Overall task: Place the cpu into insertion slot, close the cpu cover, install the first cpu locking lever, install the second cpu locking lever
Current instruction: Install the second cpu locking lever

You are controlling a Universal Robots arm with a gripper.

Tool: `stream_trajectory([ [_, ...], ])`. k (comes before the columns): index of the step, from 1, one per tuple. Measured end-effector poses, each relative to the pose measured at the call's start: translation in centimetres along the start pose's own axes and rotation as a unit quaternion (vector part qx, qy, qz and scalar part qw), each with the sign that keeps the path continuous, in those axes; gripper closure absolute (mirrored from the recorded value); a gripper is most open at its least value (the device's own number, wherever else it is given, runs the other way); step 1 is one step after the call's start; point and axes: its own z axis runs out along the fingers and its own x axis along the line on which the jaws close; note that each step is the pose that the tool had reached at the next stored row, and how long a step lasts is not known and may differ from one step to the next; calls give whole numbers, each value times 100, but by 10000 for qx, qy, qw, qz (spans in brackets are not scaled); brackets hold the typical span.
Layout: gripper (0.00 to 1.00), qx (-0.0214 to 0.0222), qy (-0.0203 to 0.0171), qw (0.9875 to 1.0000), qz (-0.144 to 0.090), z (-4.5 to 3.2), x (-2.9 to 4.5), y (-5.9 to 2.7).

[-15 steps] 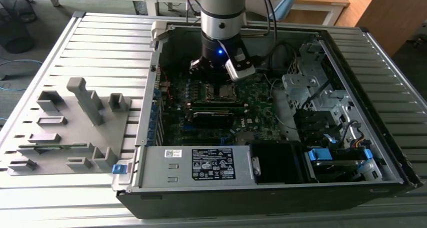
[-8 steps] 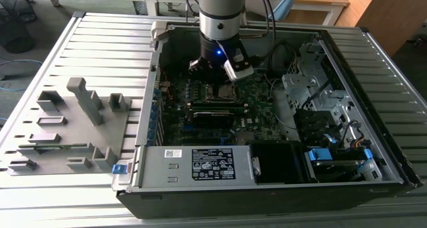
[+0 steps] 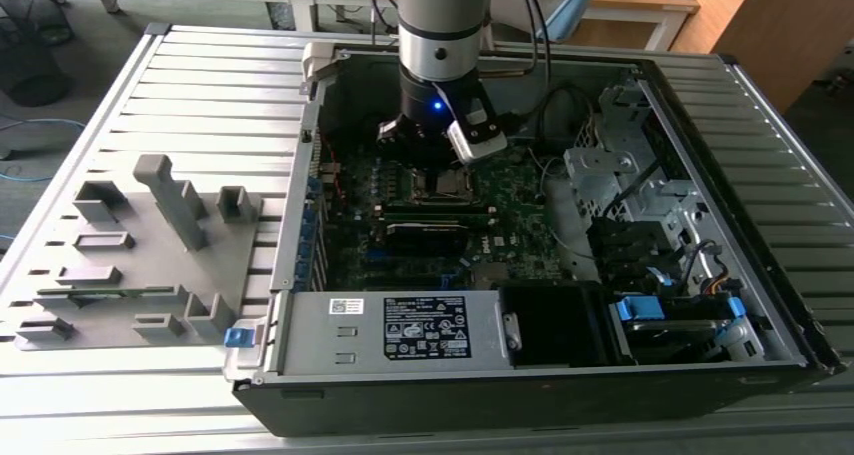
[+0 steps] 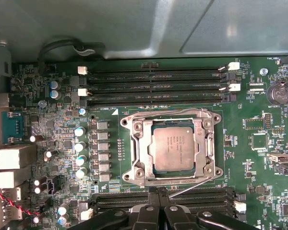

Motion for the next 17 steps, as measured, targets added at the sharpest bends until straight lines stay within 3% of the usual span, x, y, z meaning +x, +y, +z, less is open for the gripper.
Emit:
stream_trajectory([
  [17,90,1,1,10000,0,72,41,-8],
])
